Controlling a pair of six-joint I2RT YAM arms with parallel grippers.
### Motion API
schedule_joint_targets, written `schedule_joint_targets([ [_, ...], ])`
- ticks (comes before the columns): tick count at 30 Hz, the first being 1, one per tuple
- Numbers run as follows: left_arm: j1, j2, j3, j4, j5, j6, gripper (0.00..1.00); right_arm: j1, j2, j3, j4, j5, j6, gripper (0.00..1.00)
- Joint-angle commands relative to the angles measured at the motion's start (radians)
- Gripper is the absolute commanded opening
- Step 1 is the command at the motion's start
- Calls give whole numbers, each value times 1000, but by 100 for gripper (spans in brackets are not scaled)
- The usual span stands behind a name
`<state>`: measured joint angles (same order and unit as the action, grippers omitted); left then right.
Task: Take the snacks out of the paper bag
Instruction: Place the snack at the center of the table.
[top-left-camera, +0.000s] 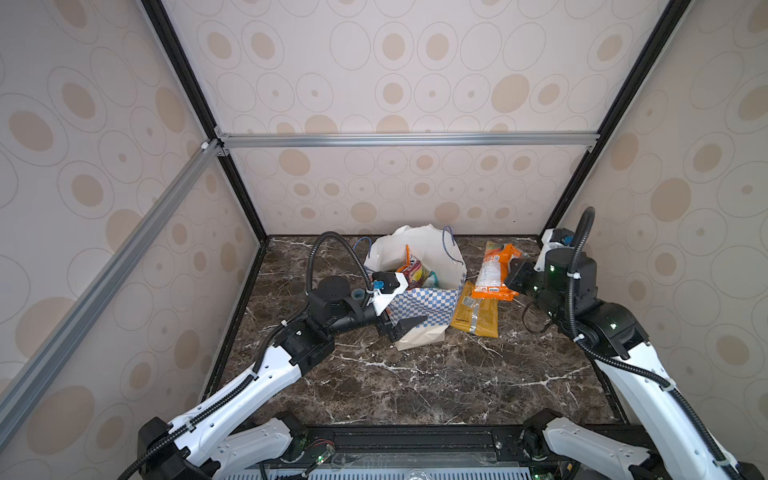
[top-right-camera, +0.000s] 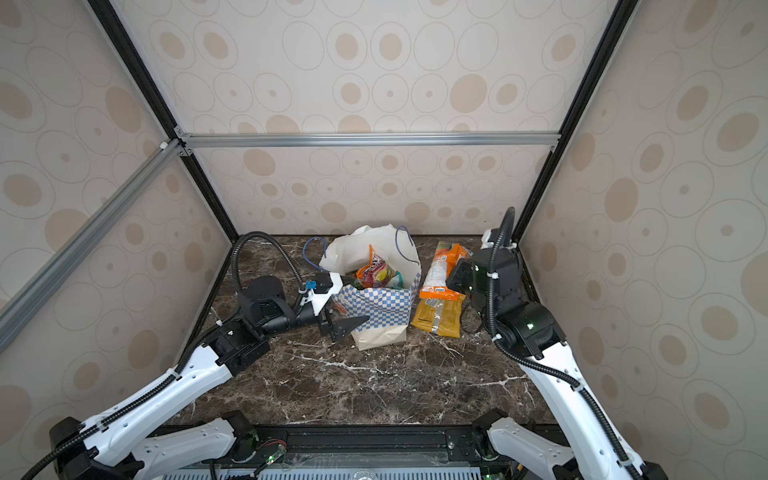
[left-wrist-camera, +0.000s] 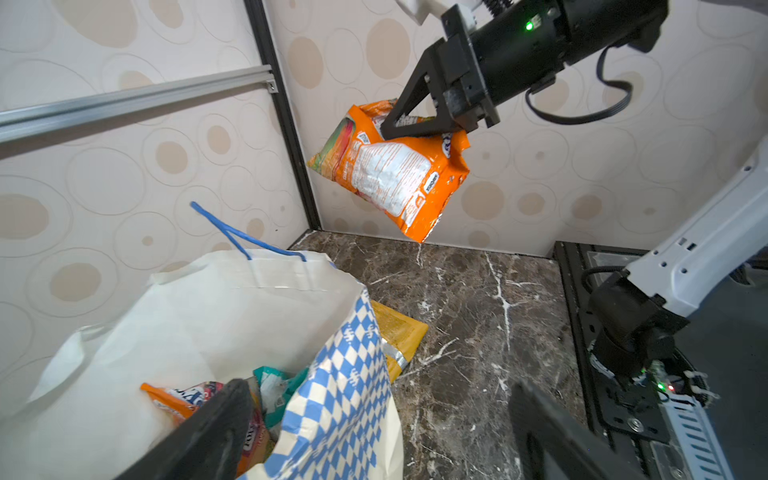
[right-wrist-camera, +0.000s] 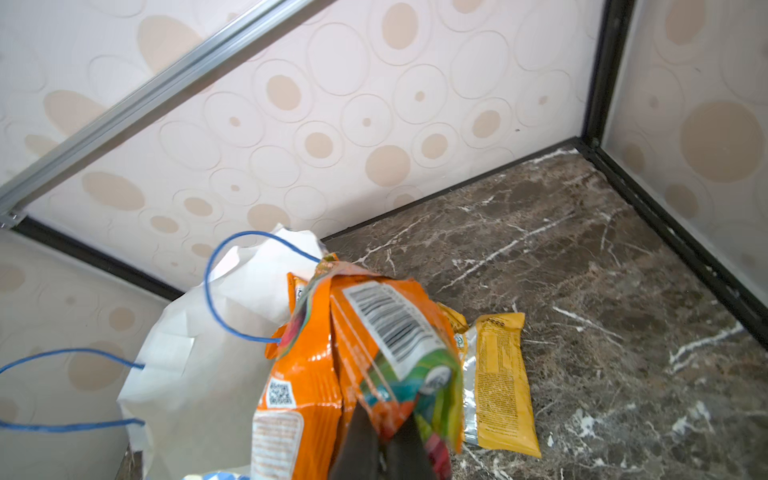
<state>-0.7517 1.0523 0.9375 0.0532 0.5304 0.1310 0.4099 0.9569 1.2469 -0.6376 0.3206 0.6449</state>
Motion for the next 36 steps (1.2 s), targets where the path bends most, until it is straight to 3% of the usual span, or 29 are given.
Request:
schedule_joint_targets([
  [1,-65,19,44,-38,-24,47,97,-49,-41,-120,66,-60,157,0],
  [11,-207,135,99,-174,-146,126,98,-57,135,-458,271,-347,242,0],
  [18,-242,190,134,-267,-251,183,98,-57,268,-563,382,-373,218,0],
  [20,-248,199,138,-276,-266,188,98,-56,273,-596,404,-362,226,6],
  [25,-259,204,136,-277,-282,191,98,-57,263,-628,369,-313,238,33],
  [31,-266,200,134,-277,-298,194,98,-57,231,-633,315,-276,243,47],
  [36,-271,178,124,-257,-319,189,98,-57,181,-595,226,-232,250,66],
])
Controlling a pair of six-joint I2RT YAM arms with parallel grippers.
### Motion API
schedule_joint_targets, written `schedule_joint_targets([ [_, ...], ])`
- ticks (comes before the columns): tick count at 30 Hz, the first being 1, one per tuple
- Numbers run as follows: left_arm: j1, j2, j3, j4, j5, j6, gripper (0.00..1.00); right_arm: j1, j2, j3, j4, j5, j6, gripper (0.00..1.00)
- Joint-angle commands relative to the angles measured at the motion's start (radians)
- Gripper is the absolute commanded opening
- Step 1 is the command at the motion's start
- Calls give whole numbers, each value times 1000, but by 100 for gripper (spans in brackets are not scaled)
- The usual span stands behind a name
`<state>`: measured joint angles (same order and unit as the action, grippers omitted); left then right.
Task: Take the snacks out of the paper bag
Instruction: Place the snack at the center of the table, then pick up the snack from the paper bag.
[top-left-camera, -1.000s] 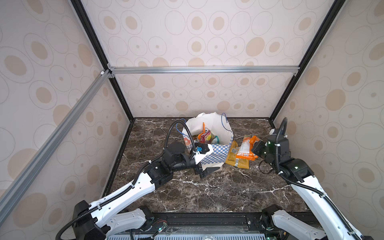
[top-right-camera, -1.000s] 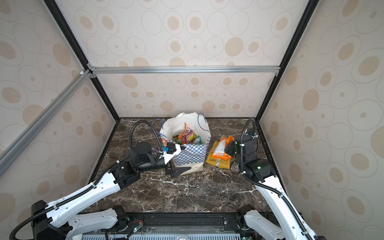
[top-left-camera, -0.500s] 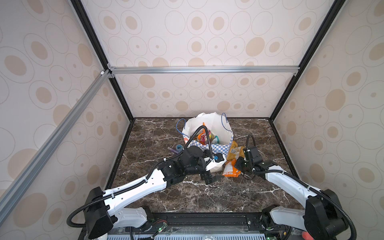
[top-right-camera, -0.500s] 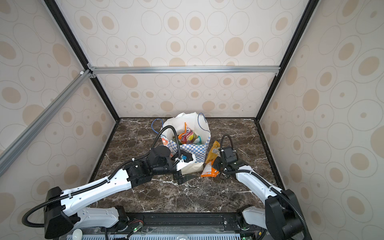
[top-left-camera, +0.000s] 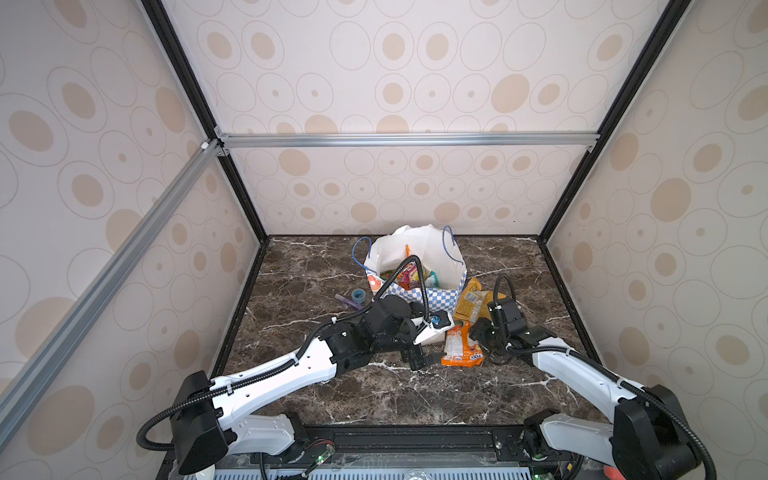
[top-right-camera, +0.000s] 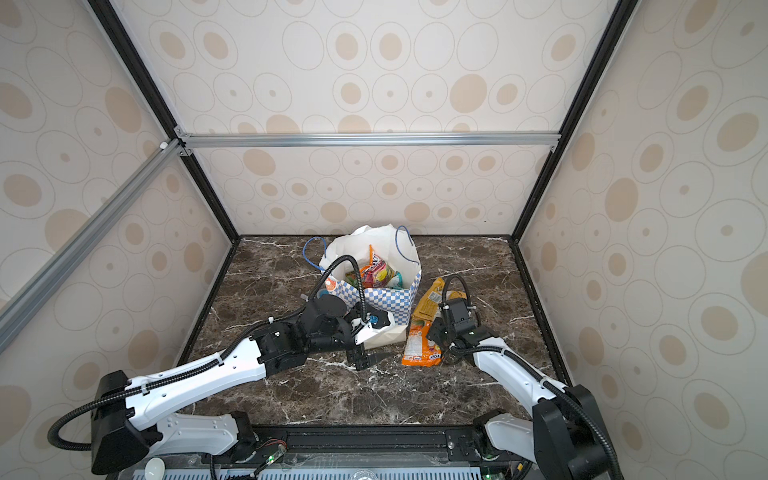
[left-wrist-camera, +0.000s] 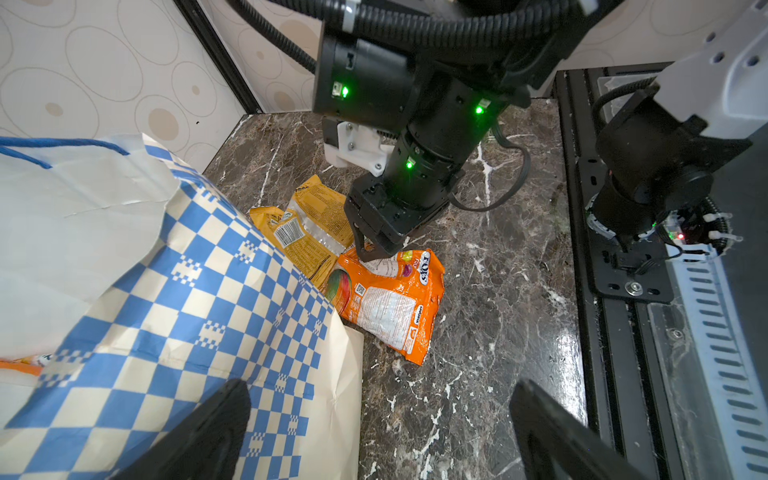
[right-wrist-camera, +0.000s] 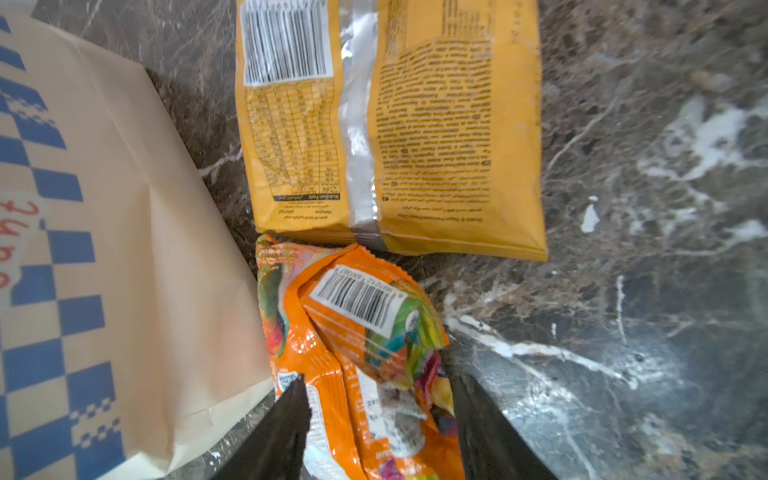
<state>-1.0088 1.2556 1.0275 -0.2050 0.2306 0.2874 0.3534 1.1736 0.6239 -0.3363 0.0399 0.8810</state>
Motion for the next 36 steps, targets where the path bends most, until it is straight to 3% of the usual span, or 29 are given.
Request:
schedule_joint_targets([
  [1,-13,-36,28,14,-25,30,98,0,-51,39,-87,54,13,69],
  [12,-13,-185,-62,164,-143,9,98,0,-189,300,-142,-8,-103,89],
  [14,-13,-194,-68,172,-158,6,98,1,-189,373,-142,-30,-125,97],
  [18,-13,-190,-57,169,-212,-13,98,6,-138,536,-146,-101,-167,97],
  [24,-5,-212,-64,193,-328,-46,98,123,-8,817,-163,-78,-281,97],
  [29,44,-241,-70,217,-442,-96,98,261,196,1110,-282,-24,-405,95],
  [36,204,-246,-40,205,-361,-188,94,371,559,1600,-615,2,-509,89],
])
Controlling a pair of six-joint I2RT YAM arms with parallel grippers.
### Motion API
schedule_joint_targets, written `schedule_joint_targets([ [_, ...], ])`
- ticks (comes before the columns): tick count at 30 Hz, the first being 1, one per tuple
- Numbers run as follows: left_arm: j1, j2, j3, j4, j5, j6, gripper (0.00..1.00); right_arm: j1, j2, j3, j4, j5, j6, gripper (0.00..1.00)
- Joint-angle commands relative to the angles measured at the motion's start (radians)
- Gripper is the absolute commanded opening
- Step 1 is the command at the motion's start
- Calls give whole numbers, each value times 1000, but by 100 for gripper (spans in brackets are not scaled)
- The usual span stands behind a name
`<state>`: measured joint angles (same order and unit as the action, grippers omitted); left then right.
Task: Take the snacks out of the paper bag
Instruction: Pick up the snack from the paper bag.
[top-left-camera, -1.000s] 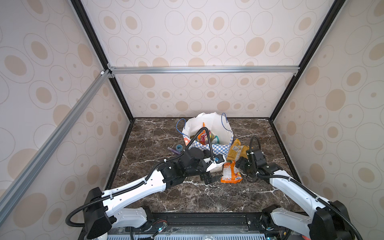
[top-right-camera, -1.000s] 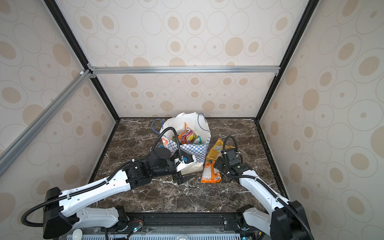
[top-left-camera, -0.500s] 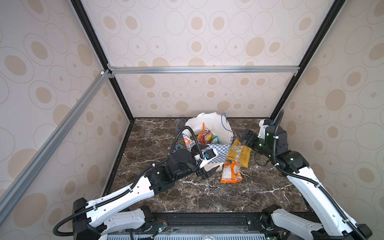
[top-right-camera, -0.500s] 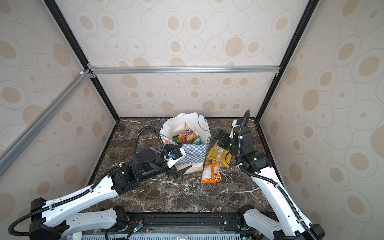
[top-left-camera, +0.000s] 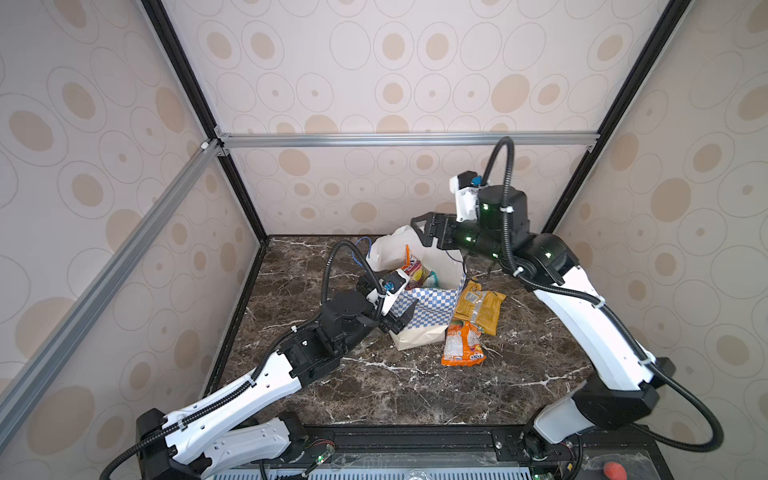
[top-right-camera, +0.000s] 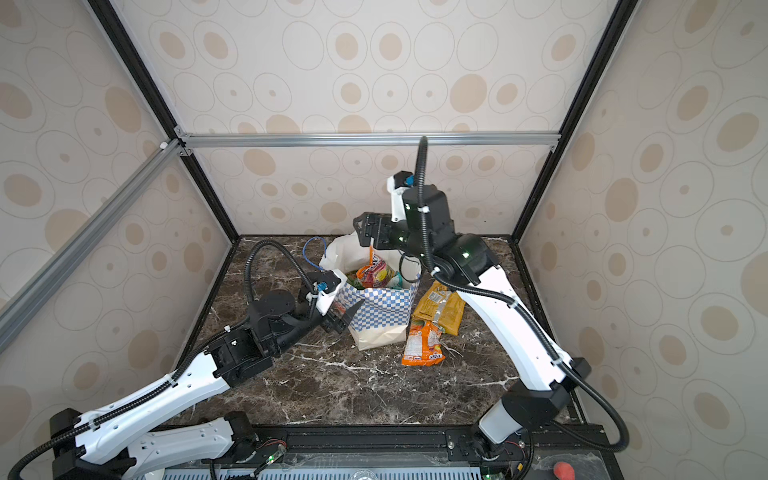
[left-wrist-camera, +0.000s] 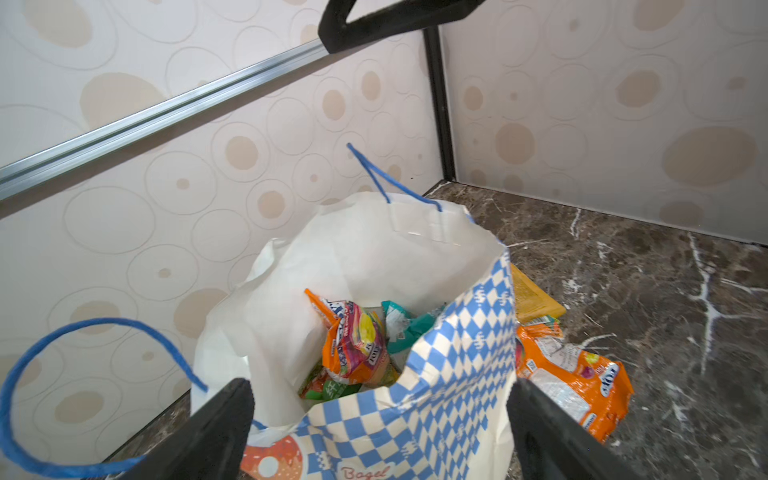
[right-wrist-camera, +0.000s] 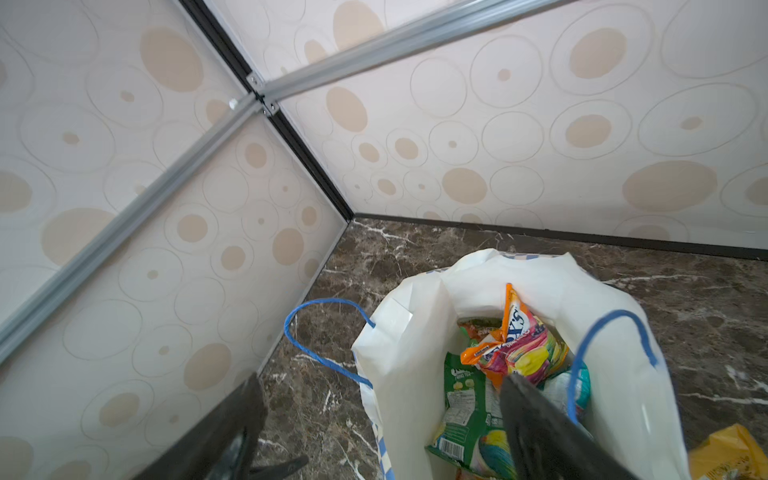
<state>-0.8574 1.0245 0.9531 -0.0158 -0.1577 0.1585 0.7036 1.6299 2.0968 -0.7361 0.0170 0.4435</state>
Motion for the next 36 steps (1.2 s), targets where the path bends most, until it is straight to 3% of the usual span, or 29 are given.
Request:
schedule_joint_targets([
  [1,81,-22,32,24,55,-72,94,25,153,189,-262,29,-76,87],
  [4,137,-44,26,40,95,-97,93,27,289,375,-382,65,-99,86],
  [8,168,-56,28,34,81,-90,93,27,407,479,-473,108,-130,86],
  [12,182,-61,29,30,76,-82,93,21,453,435,-480,131,-150,86],
  [36,189,-48,32,27,135,-77,95,-66,654,209,-435,-36,-135,85],
])
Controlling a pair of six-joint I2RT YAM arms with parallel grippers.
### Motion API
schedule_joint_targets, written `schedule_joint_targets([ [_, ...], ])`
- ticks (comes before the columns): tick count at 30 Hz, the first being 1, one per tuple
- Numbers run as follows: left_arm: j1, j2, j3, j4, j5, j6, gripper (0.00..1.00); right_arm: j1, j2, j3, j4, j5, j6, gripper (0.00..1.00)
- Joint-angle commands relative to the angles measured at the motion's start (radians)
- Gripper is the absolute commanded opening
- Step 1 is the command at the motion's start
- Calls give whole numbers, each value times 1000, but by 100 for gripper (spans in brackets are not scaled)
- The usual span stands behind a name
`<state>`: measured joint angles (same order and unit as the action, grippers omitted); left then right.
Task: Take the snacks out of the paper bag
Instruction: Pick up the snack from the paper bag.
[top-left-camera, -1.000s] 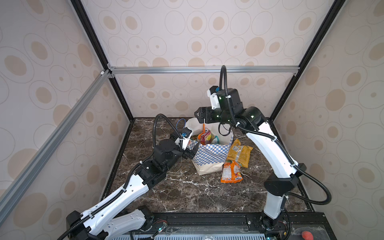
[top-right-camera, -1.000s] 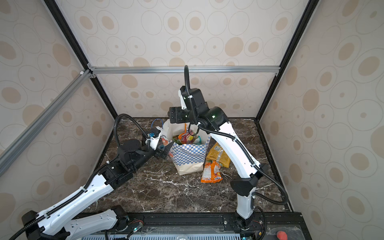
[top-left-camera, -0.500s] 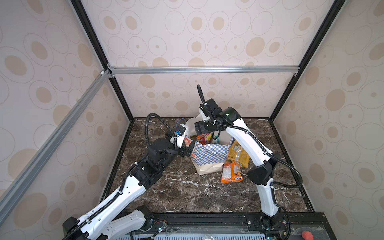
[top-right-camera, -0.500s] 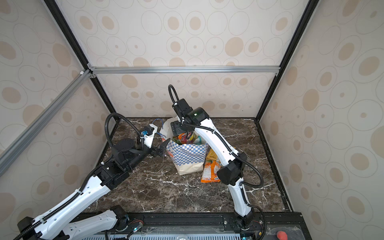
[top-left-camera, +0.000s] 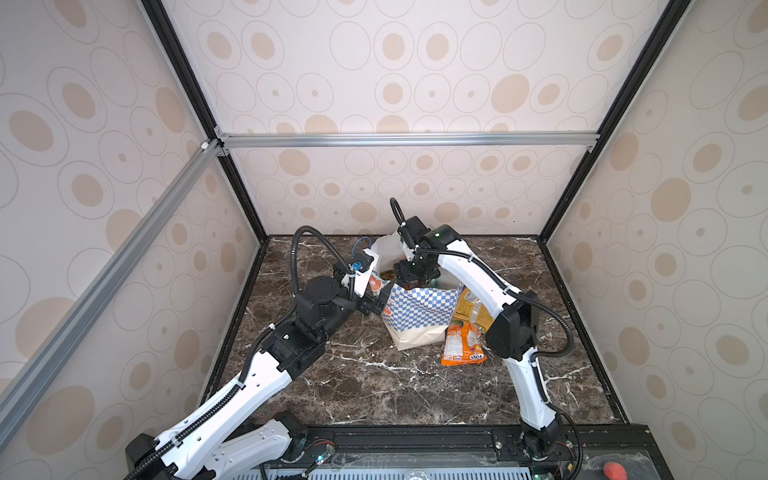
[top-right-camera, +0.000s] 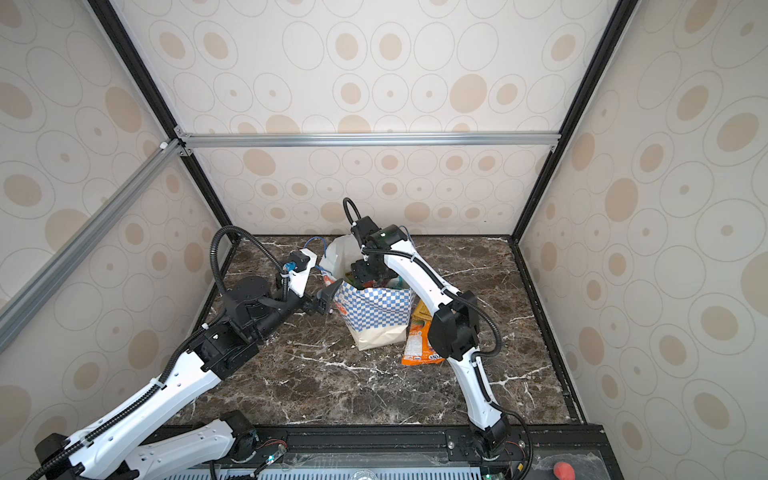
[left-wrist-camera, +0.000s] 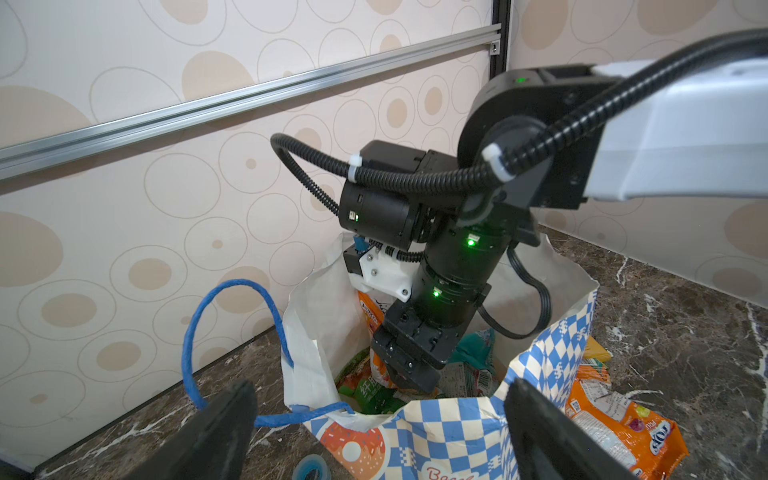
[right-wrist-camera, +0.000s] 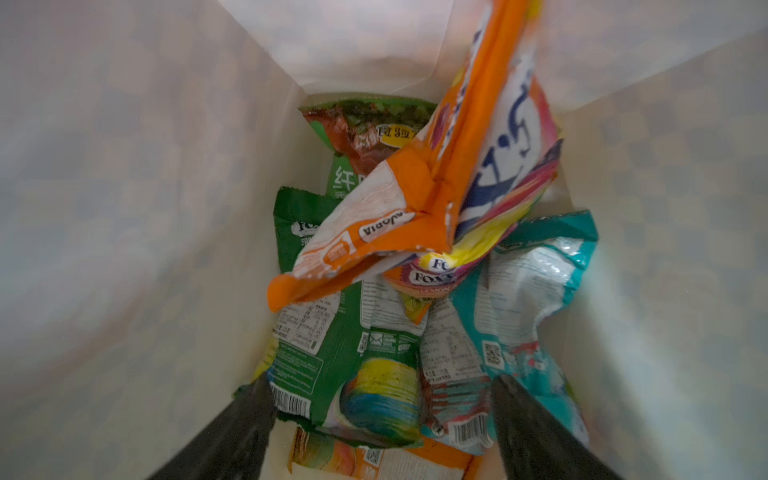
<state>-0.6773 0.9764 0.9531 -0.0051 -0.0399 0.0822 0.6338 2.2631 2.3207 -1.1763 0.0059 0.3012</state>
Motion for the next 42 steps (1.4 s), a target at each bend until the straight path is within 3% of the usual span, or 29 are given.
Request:
schedule_joint_targets([
  [1,12,1,32,17,19,-1,95,3,24,-52,15,-29,11,85],
  [5,11,3,34,16,61,2,97,3,33,-109,55,-44,19,85],
  [10,10,7,35,18,197,16,98,3,62,-162,72,-58,23,86],
  [18,10,9,37,17,172,13,98,3,73,-314,155,-113,54,84],
  [22,10,7,33,22,174,13,98,3,88,-333,162,-135,58,78],
  [26,11,13,35,17,164,19,98,2,76,-337,165,-134,58,63],
  [33,11,16,35,14,163,19,98,3,2,-320,173,-122,55,24],
  [42,11,13,32,18,159,19,98,3,-107,-295,180,-119,70,5],
])
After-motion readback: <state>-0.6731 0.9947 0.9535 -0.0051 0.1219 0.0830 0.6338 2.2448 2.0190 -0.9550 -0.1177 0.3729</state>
